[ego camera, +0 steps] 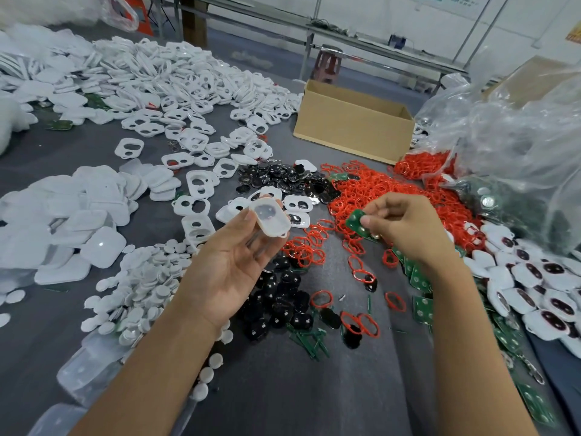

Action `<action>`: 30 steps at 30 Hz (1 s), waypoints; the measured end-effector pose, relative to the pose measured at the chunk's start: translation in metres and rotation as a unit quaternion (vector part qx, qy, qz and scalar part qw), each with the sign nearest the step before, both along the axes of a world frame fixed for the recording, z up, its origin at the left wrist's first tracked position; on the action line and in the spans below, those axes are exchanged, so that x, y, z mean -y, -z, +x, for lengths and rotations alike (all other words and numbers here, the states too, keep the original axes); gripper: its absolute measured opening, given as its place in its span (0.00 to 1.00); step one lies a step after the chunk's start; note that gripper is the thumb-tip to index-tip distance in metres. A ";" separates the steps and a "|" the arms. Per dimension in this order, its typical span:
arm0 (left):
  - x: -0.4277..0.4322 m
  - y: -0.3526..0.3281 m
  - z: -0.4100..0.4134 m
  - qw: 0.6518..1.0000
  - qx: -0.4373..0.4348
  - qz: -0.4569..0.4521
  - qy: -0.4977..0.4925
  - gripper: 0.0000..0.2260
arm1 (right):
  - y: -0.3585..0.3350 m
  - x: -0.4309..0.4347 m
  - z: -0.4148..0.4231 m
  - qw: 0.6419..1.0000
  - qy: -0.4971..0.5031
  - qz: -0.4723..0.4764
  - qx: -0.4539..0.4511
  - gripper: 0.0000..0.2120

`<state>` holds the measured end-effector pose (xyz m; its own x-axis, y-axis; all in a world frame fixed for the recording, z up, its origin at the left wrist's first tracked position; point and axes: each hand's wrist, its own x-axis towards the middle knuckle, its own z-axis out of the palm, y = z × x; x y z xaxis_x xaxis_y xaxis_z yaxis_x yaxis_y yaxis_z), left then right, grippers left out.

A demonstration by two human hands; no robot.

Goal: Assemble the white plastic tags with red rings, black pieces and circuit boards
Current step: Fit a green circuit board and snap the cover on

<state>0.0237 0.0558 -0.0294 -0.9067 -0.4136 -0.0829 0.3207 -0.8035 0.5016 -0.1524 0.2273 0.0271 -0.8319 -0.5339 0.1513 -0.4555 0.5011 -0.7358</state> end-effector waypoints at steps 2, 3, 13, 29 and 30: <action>-0.001 -0.001 0.000 1.000 0.001 -0.016 0.003 0.15 | -0.015 0.003 0.011 0.995 -0.048 -0.069 0.046 0.06; -0.002 -0.002 0.000 1.000 0.000 -0.021 0.005 0.15 | -0.020 0.006 0.016 0.989 -0.074 -0.101 0.073 0.07; -0.004 -0.004 0.000 1.000 -0.012 -0.026 0.009 0.15 | -0.031 0.029 0.048 0.948 -0.197 -0.157 0.192 0.13; -0.003 -0.003 0.000 0.999 -0.003 -0.018 0.027 0.15 | -0.016 0.052 0.064 0.954 -0.208 -0.216 0.005 0.07; -0.004 -0.003 -0.001 0.999 -0.005 -0.019 0.028 0.15 | -0.016 0.053 0.065 0.952 -0.211 -0.221 0.001 0.08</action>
<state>0.0232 0.0594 -0.0260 -0.9288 -0.3657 -0.0591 0.2817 -0.8008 0.5286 -0.0875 0.1746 0.0429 -0.5577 -0.7052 0.4379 -0.5463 -0.0853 -0.8332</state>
